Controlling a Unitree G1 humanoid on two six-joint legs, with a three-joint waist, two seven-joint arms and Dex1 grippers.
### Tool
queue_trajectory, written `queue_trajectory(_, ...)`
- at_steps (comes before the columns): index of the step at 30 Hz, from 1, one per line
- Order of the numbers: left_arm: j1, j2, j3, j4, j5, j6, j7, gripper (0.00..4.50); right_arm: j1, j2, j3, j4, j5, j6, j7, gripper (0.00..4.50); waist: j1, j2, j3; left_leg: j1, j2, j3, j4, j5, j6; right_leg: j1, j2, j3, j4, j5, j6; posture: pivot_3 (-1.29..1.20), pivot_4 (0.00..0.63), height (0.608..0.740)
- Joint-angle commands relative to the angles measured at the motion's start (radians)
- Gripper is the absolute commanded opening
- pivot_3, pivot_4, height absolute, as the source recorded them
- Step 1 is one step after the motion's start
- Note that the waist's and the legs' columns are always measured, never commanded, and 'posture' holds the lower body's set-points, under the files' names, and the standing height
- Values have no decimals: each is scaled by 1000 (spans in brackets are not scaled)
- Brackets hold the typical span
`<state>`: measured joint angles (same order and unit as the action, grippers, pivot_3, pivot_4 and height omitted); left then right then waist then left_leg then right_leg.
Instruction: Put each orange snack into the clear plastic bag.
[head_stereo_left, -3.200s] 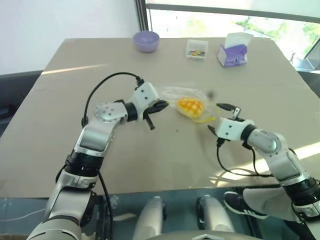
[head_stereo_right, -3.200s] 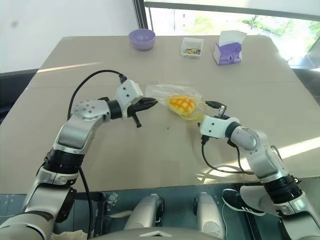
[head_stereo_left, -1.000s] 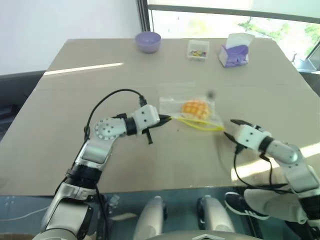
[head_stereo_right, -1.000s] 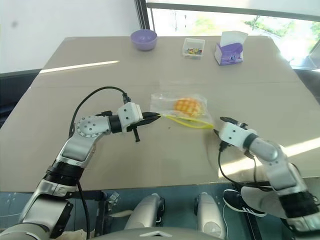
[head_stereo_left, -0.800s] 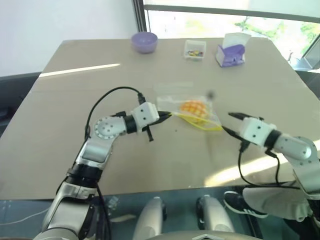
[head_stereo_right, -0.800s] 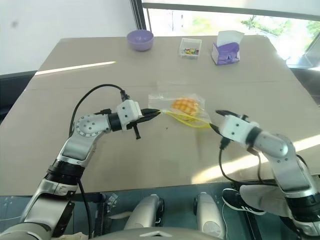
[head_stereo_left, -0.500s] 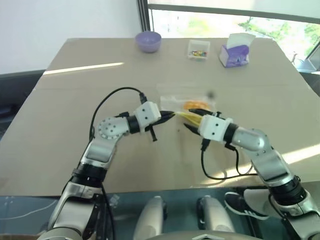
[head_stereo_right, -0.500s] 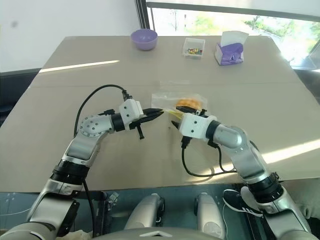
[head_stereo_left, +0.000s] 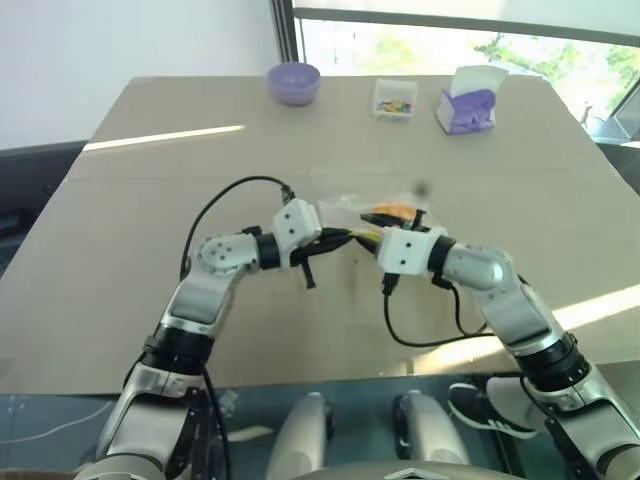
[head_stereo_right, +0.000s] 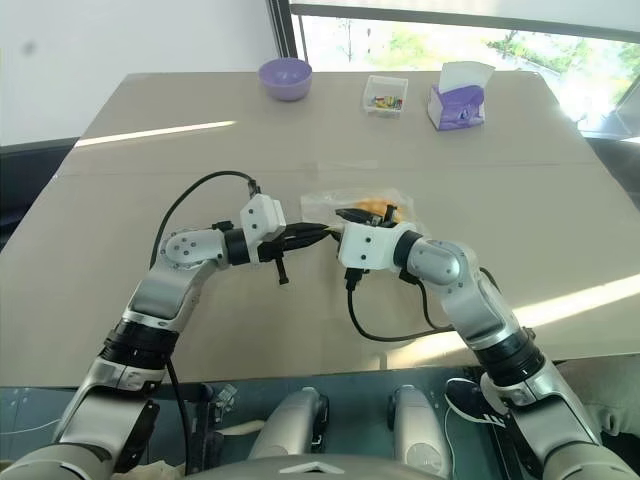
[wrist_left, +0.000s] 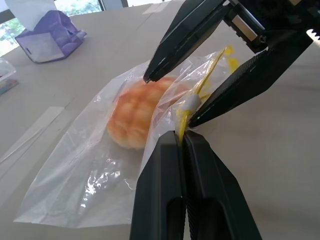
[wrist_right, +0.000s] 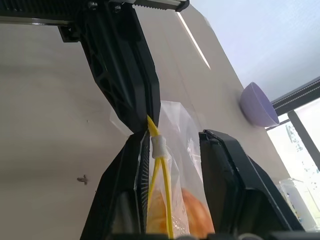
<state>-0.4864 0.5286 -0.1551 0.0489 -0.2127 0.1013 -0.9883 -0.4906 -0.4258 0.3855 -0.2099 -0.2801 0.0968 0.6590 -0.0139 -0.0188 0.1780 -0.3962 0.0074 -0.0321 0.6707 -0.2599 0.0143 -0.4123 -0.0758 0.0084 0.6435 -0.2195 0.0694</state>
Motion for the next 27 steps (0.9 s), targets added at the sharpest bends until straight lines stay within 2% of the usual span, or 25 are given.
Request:
queue_trajectory(1, -11, 5, 31, -62, -33, 28, 2, 0, -22, 3, -1, -19, -12, -26, 0, 1613, 0, 0, 0, 0, 0, 0, 0, 0, 0, 0, 0, 0, 0, 0, 0, 0, 150, 740)
queue_trajectory(8, -24, 9, 46, -81, -66, 97, -1, 0, -20, -4, 7, -19, -46, -50, 6, 1613, 0, 0, 0, 0, 0, 0, 0, 0, 0, 0, 0, 0, 0, 0, 0, 0, 150, 740)
queue_trajectory(23, -30, 12, 47, -71, -59, 93, -8, 0, -27, 4, -2, 14, -91, -110, -16, 1613, 0, 0, 0, 0, 0, 0, 0, 0, 0, 0, 0, 0, 0, 0, 0, 0, 150, 740)
queue_trajectory(24, -30, 12, 46, -71, -58, 94, -8, 0, -29, 5, -3, 16, -93, -113, -19, 1092, 0, 0, 0, 0, 0, 0, 0, 0, 0, 0, 0, 0, 0, 0, 0, 0, 150, 740)
queue_trajectory(27, -31, 12, 45, -71, -56, 95, -9, 0, -33, 5, -4, 23, -100, -123, -26, 1092, 0, 0, 0, 0, 0, 0, 0, 0, 0, 0, 0, 0, 0, 0, 0, 0, 150, 740)
